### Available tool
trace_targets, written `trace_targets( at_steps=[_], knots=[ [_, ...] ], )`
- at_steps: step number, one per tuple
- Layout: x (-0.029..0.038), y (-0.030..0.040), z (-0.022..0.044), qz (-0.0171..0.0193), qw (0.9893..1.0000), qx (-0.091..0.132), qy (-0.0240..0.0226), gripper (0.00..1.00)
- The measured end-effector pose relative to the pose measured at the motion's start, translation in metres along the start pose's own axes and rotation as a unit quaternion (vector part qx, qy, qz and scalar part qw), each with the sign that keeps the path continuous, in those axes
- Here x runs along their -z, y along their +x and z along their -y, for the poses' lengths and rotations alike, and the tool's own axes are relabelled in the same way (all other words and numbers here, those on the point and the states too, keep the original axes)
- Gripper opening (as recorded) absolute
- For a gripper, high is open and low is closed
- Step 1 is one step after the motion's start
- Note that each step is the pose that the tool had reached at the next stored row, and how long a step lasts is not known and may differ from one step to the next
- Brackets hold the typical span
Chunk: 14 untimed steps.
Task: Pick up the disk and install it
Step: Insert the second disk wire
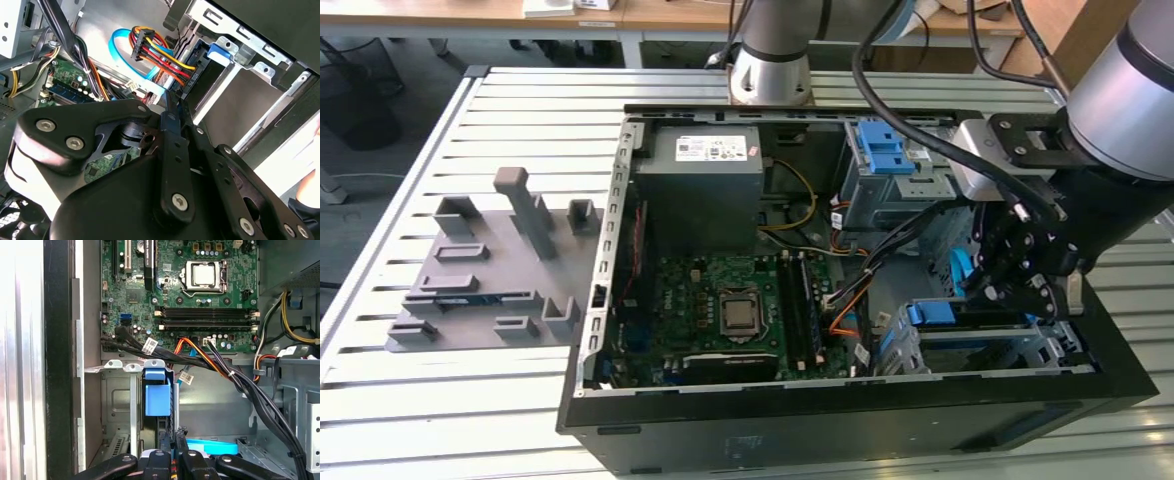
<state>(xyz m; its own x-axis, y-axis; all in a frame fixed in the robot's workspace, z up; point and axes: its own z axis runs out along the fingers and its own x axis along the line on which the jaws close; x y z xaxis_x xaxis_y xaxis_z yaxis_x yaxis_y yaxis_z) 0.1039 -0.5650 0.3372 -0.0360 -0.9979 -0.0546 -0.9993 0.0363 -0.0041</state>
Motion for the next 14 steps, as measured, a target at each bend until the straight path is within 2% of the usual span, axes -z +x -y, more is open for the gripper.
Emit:
trace_targets(
  at_steps=[14],
  knots=[
    [-0.0026,0.0025,0.0009,0.0000,1.0000,-0.003,0.0001,0.16]
  ],
)
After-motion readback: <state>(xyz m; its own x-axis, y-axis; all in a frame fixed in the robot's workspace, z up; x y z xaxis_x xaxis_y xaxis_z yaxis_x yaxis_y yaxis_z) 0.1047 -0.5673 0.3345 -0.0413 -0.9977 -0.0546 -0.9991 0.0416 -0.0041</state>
